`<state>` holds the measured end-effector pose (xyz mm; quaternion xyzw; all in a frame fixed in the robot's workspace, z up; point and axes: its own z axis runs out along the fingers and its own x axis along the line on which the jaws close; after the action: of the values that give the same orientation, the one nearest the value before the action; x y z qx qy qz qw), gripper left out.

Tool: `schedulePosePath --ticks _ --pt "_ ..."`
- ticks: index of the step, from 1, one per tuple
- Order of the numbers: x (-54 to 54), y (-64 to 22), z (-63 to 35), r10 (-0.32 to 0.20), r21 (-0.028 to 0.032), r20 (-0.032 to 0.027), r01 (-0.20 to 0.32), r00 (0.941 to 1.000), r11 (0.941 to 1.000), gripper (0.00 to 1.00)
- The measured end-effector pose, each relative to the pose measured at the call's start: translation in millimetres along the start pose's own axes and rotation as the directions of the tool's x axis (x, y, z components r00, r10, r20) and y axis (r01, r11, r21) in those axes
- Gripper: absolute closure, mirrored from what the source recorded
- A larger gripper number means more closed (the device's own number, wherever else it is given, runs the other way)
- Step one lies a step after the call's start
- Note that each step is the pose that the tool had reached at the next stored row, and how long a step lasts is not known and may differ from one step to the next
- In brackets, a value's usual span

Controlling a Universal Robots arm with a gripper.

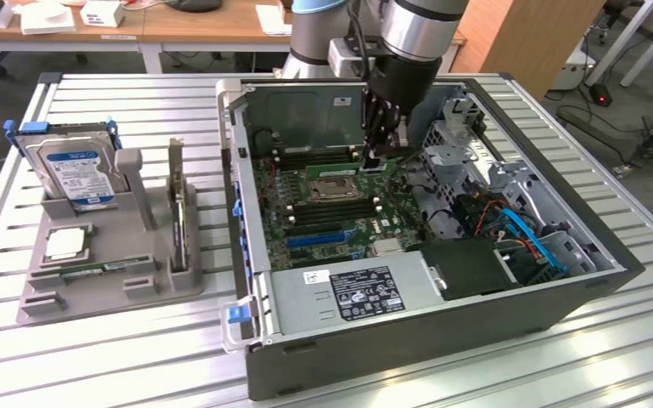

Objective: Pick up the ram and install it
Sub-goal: 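Insert the ram into the slot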

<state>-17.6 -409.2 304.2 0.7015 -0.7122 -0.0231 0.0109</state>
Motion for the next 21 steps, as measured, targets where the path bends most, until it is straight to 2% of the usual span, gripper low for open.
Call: schedulePosePath --ticks 13,15,21 --pt "0.2 -0.7 14.7 0.0 0.0 -0.0001 0.0 1.0 1.0 0.89" --pt "0.3 -0.9 19.3 0.0 0.0 -0.0004 0.0 1.0 1.0 0.89" --pt "0.3 -0.8 19.8 0.0 0.0 -0.0007 0.0 1.0 1.0 0.89"
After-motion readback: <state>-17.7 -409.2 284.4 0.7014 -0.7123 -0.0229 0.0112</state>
